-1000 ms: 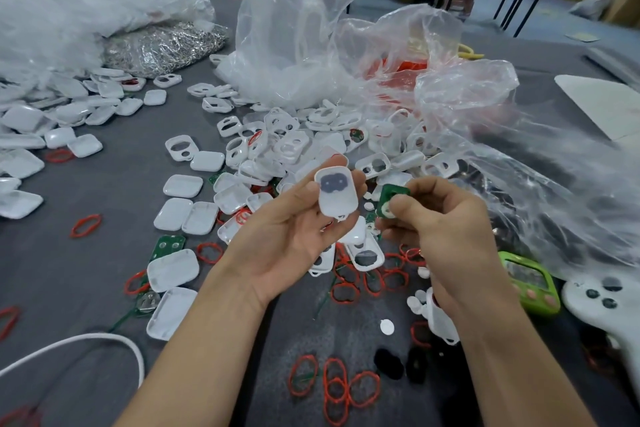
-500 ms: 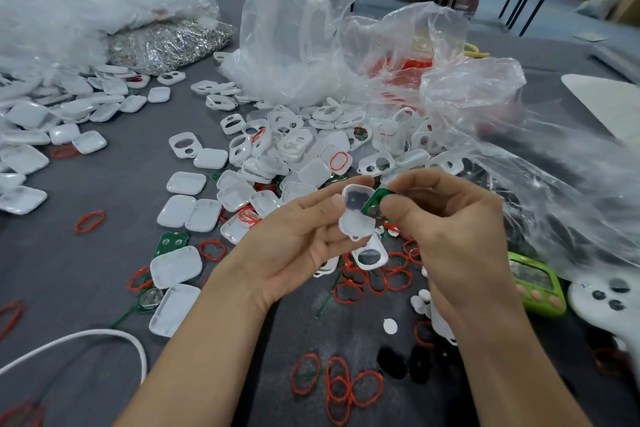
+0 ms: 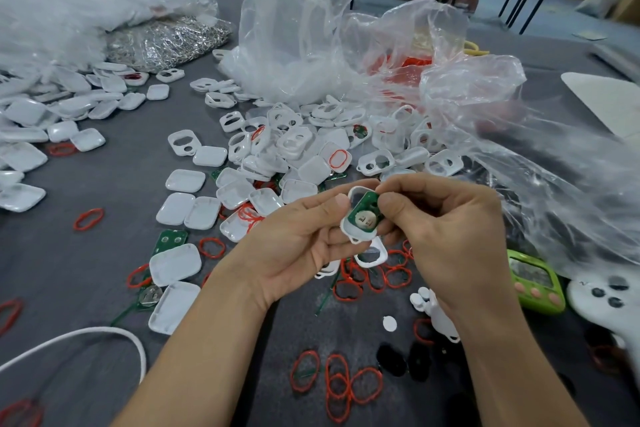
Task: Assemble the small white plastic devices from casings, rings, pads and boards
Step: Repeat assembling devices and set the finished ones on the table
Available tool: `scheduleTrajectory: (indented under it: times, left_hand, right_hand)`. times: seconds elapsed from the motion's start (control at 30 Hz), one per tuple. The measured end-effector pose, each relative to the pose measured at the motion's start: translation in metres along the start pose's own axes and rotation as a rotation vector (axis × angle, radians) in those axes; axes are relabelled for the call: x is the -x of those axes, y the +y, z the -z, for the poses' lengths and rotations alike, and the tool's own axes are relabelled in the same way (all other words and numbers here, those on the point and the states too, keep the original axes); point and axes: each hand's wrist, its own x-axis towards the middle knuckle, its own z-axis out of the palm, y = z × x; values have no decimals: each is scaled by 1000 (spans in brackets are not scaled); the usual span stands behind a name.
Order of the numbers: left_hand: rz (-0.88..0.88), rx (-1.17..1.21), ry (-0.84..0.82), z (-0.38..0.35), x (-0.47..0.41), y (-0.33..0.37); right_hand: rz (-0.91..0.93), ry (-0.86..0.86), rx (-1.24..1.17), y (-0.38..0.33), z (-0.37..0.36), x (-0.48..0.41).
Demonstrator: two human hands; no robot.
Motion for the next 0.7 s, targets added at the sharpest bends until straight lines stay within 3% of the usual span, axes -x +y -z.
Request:
scheduleTrajectory:
  times: [0.2,0.7]
  left_hand:
    - [11,3,-9,-1,1,0]
    - [17,-16,-2,-1,0,0]
  right_hand:
    - [79,9,139,1,1,2]
    - [126,8,130,5,2,-1]
